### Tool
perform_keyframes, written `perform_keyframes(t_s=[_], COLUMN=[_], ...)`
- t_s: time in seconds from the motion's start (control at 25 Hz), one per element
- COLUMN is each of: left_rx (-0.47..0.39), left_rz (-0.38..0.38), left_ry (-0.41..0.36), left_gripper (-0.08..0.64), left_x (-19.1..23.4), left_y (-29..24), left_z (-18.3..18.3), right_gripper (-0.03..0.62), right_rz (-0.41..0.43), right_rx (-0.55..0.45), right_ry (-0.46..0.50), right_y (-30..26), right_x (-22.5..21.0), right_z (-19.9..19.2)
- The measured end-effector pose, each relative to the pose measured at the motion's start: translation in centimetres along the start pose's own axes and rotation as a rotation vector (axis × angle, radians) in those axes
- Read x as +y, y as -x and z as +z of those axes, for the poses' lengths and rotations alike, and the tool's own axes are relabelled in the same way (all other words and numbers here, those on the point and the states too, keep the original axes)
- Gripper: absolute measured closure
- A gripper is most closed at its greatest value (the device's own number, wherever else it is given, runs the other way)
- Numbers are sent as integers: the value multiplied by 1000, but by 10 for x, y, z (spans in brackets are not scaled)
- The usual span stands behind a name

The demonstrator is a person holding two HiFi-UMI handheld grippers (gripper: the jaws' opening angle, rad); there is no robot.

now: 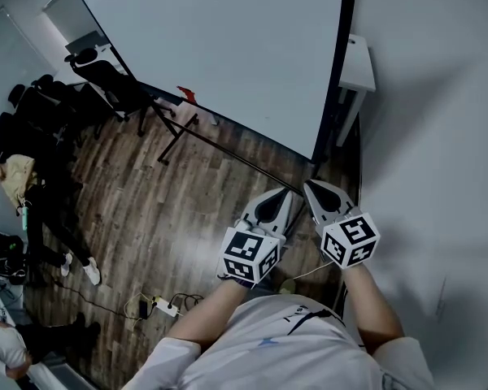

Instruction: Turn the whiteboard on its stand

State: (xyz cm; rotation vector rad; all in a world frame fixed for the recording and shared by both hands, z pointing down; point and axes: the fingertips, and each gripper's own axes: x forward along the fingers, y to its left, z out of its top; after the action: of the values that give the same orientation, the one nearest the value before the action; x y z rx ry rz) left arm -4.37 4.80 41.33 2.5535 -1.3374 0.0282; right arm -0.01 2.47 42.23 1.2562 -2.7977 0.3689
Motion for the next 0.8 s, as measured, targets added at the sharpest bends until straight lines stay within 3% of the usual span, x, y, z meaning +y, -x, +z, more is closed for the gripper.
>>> perform_keyframes(t_s=[0.8], left_rx=[-6], left_rz=[9], left_ry=[-1], left_gripper=[549], left_x=[-1], left_y=[2], left_z=[4], right_gripper=[580], right_rz=[10], right_rx=[-11], right_ry=[9], right_y=[2], right_x=[5], right_z=[7])
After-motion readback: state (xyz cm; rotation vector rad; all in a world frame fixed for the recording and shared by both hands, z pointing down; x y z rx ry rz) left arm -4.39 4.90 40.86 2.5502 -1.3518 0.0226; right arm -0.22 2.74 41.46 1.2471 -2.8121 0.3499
